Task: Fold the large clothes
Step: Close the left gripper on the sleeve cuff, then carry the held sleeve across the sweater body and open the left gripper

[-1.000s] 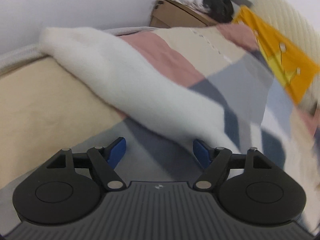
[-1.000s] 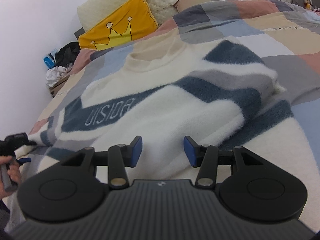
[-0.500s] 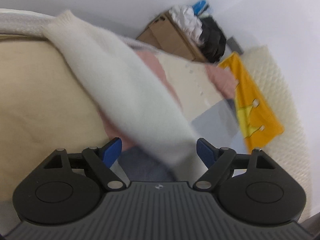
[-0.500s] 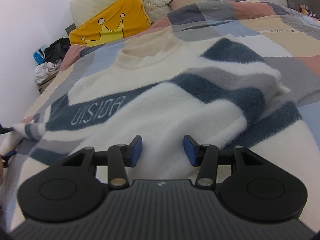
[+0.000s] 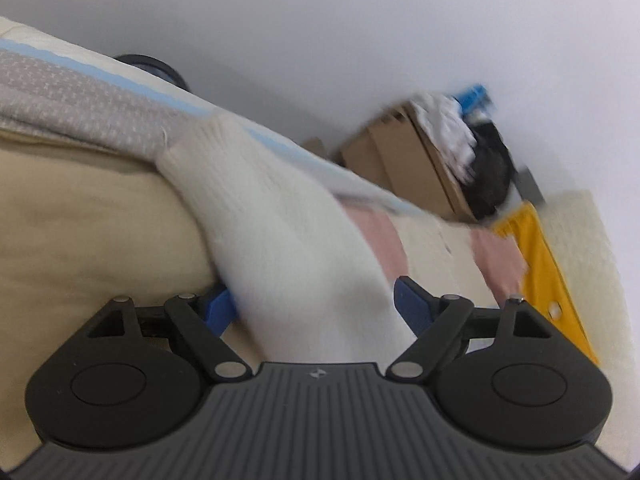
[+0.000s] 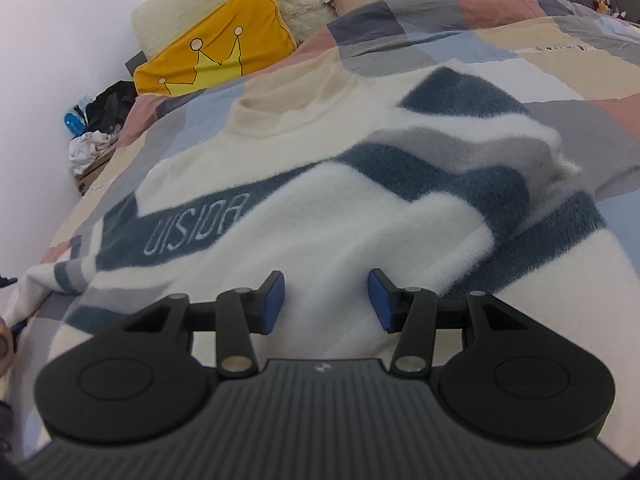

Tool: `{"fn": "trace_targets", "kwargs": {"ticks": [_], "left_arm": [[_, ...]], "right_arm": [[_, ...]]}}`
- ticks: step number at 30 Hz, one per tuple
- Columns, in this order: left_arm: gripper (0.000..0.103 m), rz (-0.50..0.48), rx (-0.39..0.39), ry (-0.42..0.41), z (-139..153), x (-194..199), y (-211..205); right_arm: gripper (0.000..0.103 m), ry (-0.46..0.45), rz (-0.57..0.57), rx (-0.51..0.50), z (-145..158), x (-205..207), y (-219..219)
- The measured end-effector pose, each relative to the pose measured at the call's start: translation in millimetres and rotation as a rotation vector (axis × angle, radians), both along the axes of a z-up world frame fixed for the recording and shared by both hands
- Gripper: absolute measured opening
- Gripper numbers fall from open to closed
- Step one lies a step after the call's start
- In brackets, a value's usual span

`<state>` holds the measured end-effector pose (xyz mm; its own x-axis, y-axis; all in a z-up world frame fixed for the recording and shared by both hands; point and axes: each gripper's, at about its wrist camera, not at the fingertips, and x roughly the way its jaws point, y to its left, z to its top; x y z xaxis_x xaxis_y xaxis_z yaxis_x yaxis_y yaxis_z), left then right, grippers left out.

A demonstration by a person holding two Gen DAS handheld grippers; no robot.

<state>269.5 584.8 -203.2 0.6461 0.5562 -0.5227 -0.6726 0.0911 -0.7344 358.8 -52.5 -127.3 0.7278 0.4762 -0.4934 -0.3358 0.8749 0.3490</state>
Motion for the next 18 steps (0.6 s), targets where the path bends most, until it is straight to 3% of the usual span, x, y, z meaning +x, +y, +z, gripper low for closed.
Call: {"fn": "trace_targets", "kwargs": {"ticks": [3, 5, 6, 7, 9, 12, 18], "left_arm": [[0.081, 0.046, 0.025, 0.055, 6, 10, 5], [0.058, 0.056, 0.084, 0.164, 11, 21, 0], [0.038, 0.063, 0.093, 0.205, 13, 25, -2], [0.024, 0.062, 0.095, 0.213, 14, 25, -4], [0.020, 0.053, 0.123, 0.232, 21, 26, -9], [0.018, 0.065, 0.241, 0.255, 48, 26, -21], [0.017, -0.057, 0.451, 0.284, 136, 49, -60]], "right_arm": [[0.050, 0.000, 0.002, -0.004, 0, 0, 0], [0.050, 0.001, 0.002, -0.003, 0, 0, 1], [0.050, 0.001, 0.003, -0.005, 0, 0, 1], [0.050, 0.000, 0.006, -0.009, 0, 0, 1], [0.050, -0.002, 0.009, -0.014, 0, 0, 1], [0.050, -0.042, 0.019, -0.056, 4, -4, 5], [0.050, -0.072, 0.039, -0.070, 12, -10, 5]]}}
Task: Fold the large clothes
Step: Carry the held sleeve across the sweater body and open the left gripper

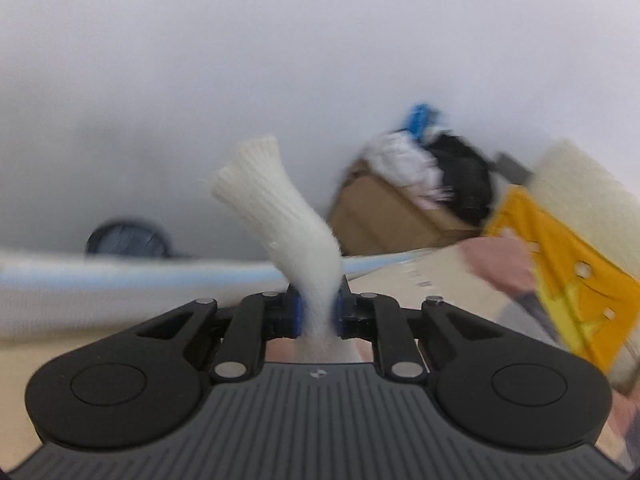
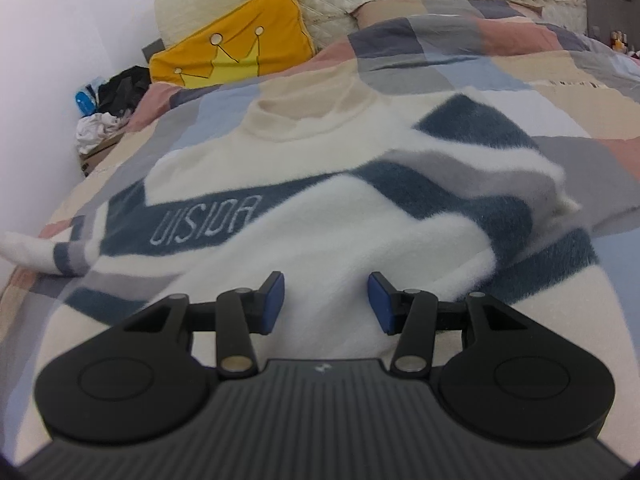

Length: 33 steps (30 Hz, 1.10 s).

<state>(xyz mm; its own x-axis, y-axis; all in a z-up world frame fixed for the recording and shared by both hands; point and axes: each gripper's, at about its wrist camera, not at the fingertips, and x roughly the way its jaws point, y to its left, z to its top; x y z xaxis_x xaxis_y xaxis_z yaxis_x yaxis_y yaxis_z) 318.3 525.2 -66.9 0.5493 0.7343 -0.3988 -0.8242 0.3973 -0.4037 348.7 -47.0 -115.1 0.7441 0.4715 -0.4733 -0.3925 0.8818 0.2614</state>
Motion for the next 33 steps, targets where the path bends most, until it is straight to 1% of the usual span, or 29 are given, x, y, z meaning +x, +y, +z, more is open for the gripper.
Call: {"fn": "trace_targets", "kwargs": {"ticks": [3, 5, 7, 10, 14, 17, 20, 22, 23, 26, 29, 30, 31, 33], "left_arm": [[0.017, -0.085, 0.107, 0.008, 48, 14, -34], [0.017, -0.124, 0.144, -0.025, 76, 18, -62], [0.017, -0.179, 0.177, -0.050, 101, 23, -90], [0.017, -0.276, 0.224, -0.081, 132, 30, -135], [0.017, -0.420, 0.259, -0.123, 162, 40, -198], [0.017, -0.509, 0.318, -0.084, 179, 54, -246], [0.016, -0.601, 0.371, -0.081, 188, 66, -291], [0.016, -0.674, 0.371, -0.087, 188, 75, -318], [0.016, -0.705, 0.371, -0.087, 187, 88, -325], [0.016, -0.815, 0.391, -0.075, 167, 103, -370], [0.017, -0.913, 0.382, -0.033, 130, 105, -414], [0.017, -0.945, 0.382, -0.018, 113, 102, -430], [0.017, -0.969, 0.375, -0.013, 94, 89, -448], [0.017, -1.023, 0.338, 0.010, 56, 90, -473]], "right_arm": [[0.050, 0.006, -0.010, 0.038, 4, -2, -10], [0.050, -0.028, -0.050, 0.046, 9, -8, -19], [0.050, -0.049, -0.067, 0.050, 12, -11, -26], [0.050, -0.045, -0.084, 0.084, 16, -13, -37], [0.050, -0.050, -0.099, 0.111, 20, -15, -46], [0.050, -0.062, -0.130, 0.138, 24, -17, -56], [0.050, -0.097, -0.171, 0.160, 29, -23, -70], [0.050, -0.112, -0.195, 0.169, 30, -26, -79], [0.050, -0.111, -0.207, 0.176, 30, -26, -83], [0.050, -0.087, -0.232, 0.213, 28, -26, -97], [0.050, -0.085, -0.277, 0.216, 28, -26, -107], [0.050, -0.087, -0.292, 0.217, 28, -25, -109], [0.050, -0.086, -0.308, 0.217, 28, -25, -113], [0.050, -0.086, -0.342, 0.219, 28, -23, -120]]}}
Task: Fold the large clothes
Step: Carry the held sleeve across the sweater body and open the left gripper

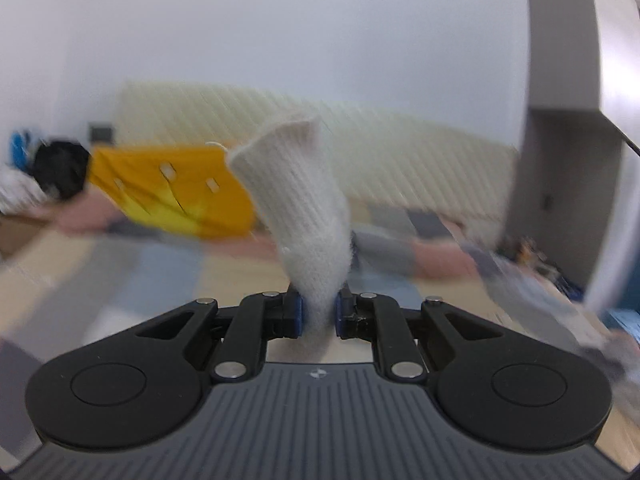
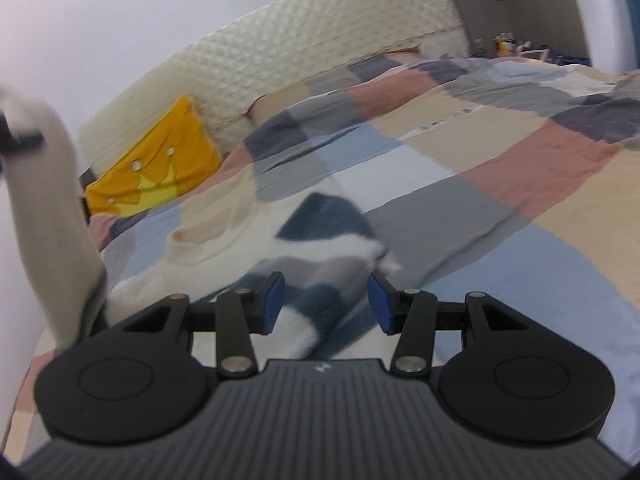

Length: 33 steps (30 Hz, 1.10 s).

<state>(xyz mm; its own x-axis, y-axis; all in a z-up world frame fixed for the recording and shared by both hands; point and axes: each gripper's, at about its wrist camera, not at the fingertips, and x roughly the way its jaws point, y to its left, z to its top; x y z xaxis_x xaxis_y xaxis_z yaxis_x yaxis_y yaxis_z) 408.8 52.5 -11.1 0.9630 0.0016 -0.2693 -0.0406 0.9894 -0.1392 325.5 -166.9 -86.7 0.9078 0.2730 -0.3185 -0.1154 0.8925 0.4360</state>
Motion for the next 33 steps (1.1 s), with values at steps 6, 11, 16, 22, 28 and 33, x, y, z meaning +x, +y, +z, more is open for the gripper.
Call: {"fn": "trace_targets", "kwargs": {"ticks": [6, 11, 16, 22, 28, 33], "left_arm": [[0.017, -0.084, -0.060, 0.162, -103, 1, -56], [0.017, -0.154, 0.016, 0.313, -163, 12, -80], [0.018, -0.173, 0.044, 0.353, -194, 18, -89], [0.019, -0.193, 0.072, 0.375, -179, 19, -89], [0.059, -0.252, 0.010, 0.400, -146, 13, -81], [0.064, -0.245, 0.014, 0.382, -130, -17, -83]], "right_arm": [[0.050, 0.010, -0.078, 0.049, -3, 6, -25], [0.050, 0.003, -0.107, 0.047, -2, 10, -31], [0.050, 0.015, -0.125, 0.046, -6, 15, -37], [0.050, 0.046, -0.133, 0.074, -10, 20, -42], [0.050, 0.041, -0.126, 0.050, -9, 19, -39], [0.050, 0.040, -0.119, 0.039, -11, 24, -37]]}}
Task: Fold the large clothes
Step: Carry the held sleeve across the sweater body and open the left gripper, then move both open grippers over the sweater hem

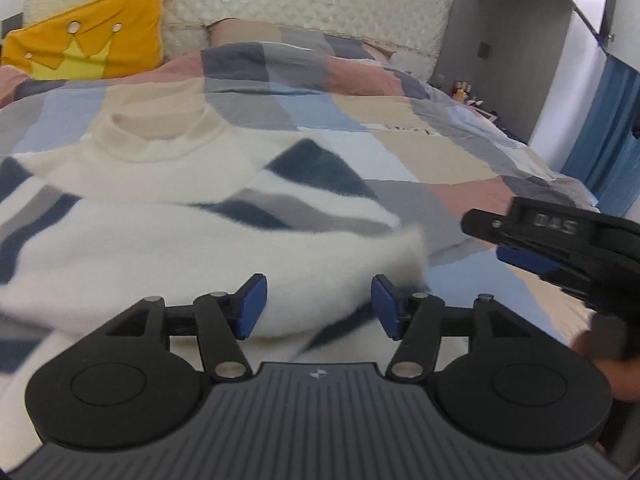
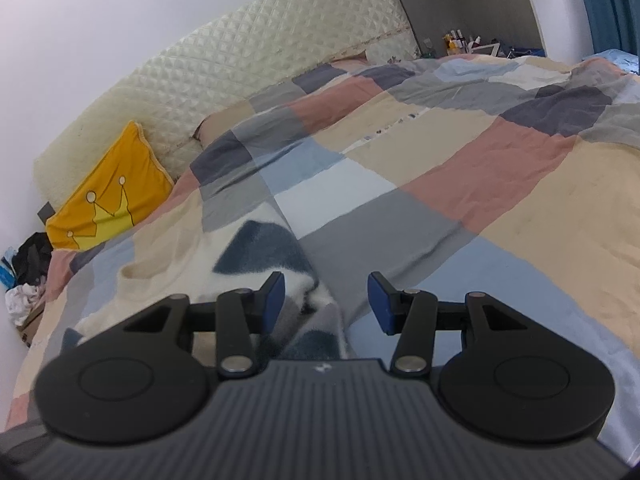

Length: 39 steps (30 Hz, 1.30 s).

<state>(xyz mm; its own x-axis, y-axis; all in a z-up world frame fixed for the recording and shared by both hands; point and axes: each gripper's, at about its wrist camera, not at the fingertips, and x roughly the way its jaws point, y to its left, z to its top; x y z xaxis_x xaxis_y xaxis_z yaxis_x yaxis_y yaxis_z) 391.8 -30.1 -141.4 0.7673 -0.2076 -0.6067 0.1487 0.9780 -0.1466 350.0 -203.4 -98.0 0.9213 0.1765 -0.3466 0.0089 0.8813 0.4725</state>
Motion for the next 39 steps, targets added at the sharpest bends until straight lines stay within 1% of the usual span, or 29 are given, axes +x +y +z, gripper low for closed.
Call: {"fn": "trace_targets", "kwargs": {"ticks": [3, 5, 7, 10, 13, 17, 20, 21, 24, 25, 27, 29, 31, 33, 36, 39], "left_arm": [[0.064, 0.024, 0.027, -0.026, 11, -22, 6], [0.064, 0.056, 0.020, -0.026, 19, -35, 12], [0.064, 0.083, 0.013, -0.027, 26, -49, 21], [0.063, 0.129, 0.038, -0.053, 35, -71, 33], [0.063, 0.190, 0.055, -0.059, 37, -86, 48], [0.063, 0.283, 0.031, -0.042, 29, -101, 74], [0.063, 0.316, -0.011, 0.009, 18, -104, 91], [0.063, 0.316, -0.013, 0.018, 16, -104, 94], [0.063, 0.320, -0.008, 0.027, 11, -104, 101], [0.063, 0.321, -0.021, 0.029, 10, -104, 105], [0.063, 0.340, -0.049, 0.050, 7, -100, 108], [0.063, 0.352, -0.075, 0.066, 4, -98, 113], [0.063, 0.353, -0.078, 0.060, 0, -98, 115], [0.063, 0.339, -0.081, 0.047, -2, -99, 116], [0.063, 0.342, -0.078, 0.051, -5, -98, 116], [0.063, 0.357, -0.089, 0.058, -4, -99, 116]], "right_arm": [[0.050, -0.007, 0.006, 0.002, 0, -2, -1], [0.050, -0.016, 0.029, -0.005, 1, -4, 1], [0.050, -0.026, 0.082, -0.009, 4, -6, 5], [0.050, -0.051, 0.155, -0.027, 10, -12, 12], [0.050, -0.052, 0.216, -0.032, 13, -15, 19], [0.050, -0.047, 0.261, -0.017, 14, -14, 24], [0.049, -0.057, 0.287, -0.033, 16, -16, 30], [0.047, -0.060, 0.297, -0.038, 16, -16, 33], [0.042, -0.056, 0.350, -0.055, 15, -11, 47], [0.040, -0.053, 0.365, -0.070, 14, -9, 54], [0.039, -0.044, 0.398, -0.112, 12, -3, 68], [0.038, -0.019, 0.447, -0.156, 7, 7, 85], [0.036, 0.016, 0.471, -0.187, 0, 17, 96], [0.036, 0.052, 0.477, -0.201, -9, 23, 101], [0.033, 0.124, 0.482, -0.210, -23, 31, 100], [0.033, 0.123, 0.500, -0.203, -26, 29, 96]]}}
